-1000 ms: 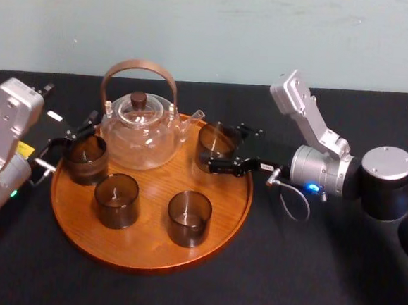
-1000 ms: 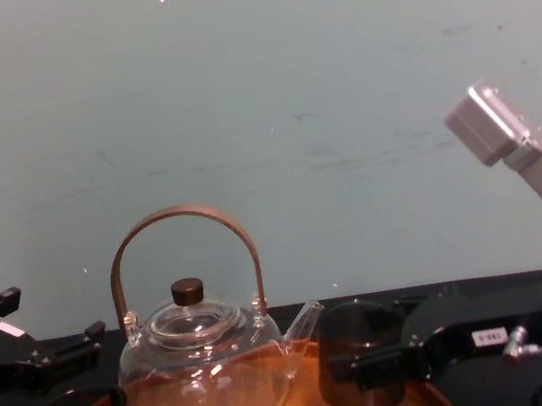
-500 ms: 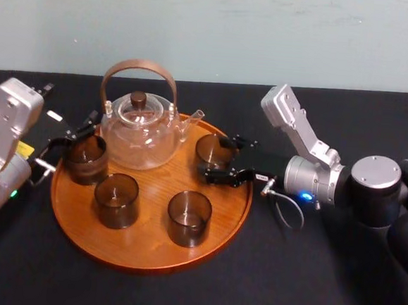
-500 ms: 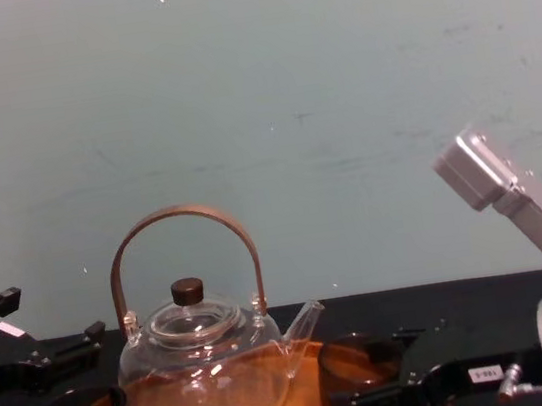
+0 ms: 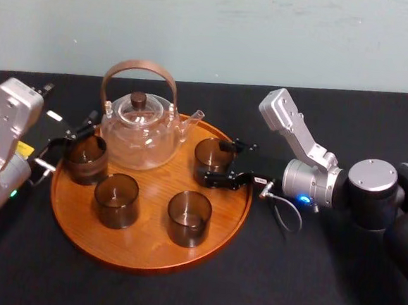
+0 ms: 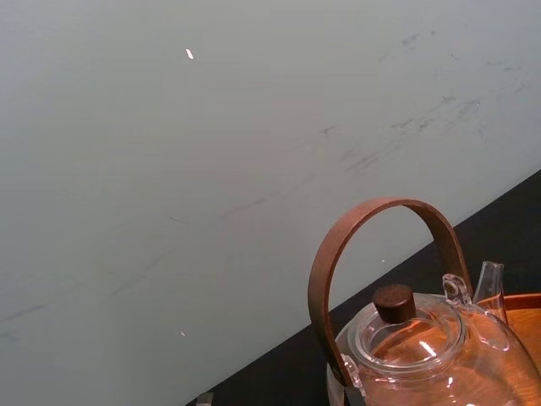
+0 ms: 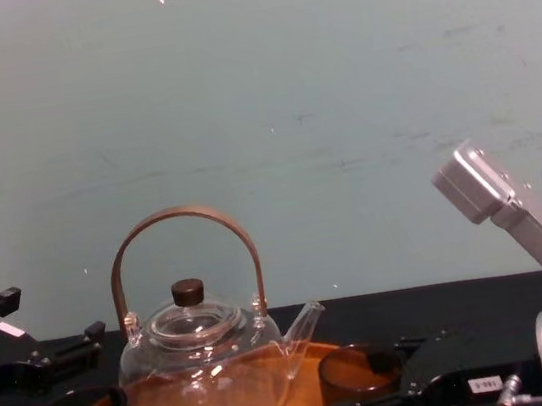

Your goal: Pick up the glass from the table and place it on the tray.

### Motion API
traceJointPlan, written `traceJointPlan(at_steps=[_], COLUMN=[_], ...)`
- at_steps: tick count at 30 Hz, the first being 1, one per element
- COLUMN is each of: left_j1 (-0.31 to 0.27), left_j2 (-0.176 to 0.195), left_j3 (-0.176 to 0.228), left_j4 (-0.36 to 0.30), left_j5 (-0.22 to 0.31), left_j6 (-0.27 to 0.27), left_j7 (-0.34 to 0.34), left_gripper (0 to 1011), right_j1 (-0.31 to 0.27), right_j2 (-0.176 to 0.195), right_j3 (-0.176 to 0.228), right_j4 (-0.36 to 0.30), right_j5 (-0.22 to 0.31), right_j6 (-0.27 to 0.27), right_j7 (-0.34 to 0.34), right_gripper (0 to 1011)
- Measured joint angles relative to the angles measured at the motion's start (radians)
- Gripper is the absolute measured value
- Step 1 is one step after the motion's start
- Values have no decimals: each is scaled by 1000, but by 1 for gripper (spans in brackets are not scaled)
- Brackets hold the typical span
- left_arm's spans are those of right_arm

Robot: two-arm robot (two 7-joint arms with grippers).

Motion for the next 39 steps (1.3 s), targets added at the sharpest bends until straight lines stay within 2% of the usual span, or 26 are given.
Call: traceJointPlan(at_steps=[16, 22, 39], left_j1=[0, 0, 0], left_j2=[0, 0, 0], left_j3=[0, 0, 0], left_j4=[0, 0, 0], left_j5=[0, 0, 0], left_j6=[0, 0, 0], left_j7=[0, 0, 0], left_gripper=[1001, 1001, 1001], right_j1=[-4, -5, -4], right_j2=[0, 1, 1], right_j3=[1, 1, 2], right_j4=[-1, 0, -1], right_j5=[-9, -12, -10], right_j6=[7, 10, 9], right_j7=[-7, -7, -6], right_gripper=[905, 1002, 1002])
